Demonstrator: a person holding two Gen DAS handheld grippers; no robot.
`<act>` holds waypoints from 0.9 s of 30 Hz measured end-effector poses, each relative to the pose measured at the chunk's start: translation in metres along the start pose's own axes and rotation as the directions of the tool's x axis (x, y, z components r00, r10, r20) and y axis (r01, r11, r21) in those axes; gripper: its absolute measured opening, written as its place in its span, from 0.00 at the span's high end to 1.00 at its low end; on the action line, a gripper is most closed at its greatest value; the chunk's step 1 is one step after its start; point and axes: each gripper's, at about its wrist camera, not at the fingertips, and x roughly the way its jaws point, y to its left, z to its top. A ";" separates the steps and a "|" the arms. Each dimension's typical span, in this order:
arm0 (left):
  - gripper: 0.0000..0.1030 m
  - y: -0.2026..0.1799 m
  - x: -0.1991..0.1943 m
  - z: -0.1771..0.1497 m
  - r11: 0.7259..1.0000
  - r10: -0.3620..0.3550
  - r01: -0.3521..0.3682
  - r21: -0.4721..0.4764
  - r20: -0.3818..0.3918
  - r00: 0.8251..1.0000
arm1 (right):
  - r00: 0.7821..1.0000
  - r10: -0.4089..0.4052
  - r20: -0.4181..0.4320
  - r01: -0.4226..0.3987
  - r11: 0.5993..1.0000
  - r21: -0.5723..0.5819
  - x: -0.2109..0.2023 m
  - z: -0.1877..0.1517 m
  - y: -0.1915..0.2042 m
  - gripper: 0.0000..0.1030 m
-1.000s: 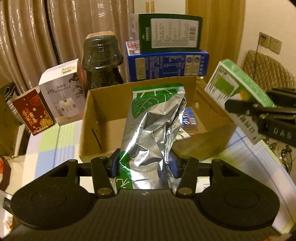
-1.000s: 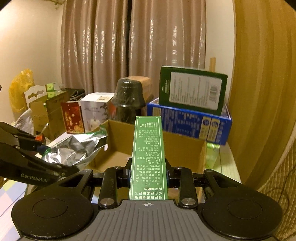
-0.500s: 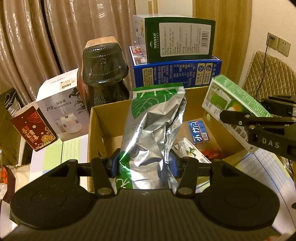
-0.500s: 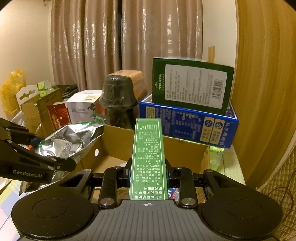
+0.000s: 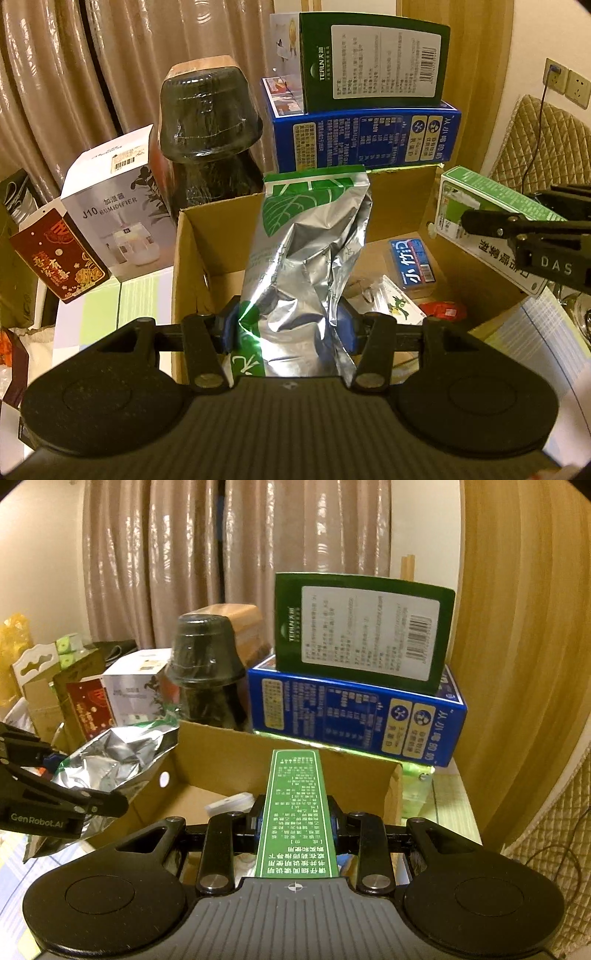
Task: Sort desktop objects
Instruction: 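Carry foil bag and green box into the cardboard box and release both, then return both tools to the black cable and white tablet box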
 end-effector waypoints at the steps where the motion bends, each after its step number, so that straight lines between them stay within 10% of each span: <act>1: 0.55 0.000 0.002 0.001 1.000 0.002 -0.002 0.005 -0.001 1.000 | 1.000 -0.001 -0.001 0.001 1.000 0.001 0.002 0.000 -0.001 0.73; 13: 0.48 0.007 0.016 0.011 0.999 0.003 0.000 -0.039 0.077 0.997 | 0.998 0.036 0.041 -0.038 0.998 0.040 0.030 -0.004 -0.006 0.71; 16: 0.47 0.007 0.008 0.003 0.999 -0.003 0.007 -0.037 0.088 0.996 | 0.998 0.041 0.038 -0.044 0.995 0.086 0.032 -0.004 -0.010 0.47; 27: 0.31 0.002 -0.039 -0.039 0.996 -0.007 0.018 -0.084 0.129 0.992 | 0.997 0.024 0.079 -0.035 0.990 0.135 -0.017 -0.009 -0.015 0.31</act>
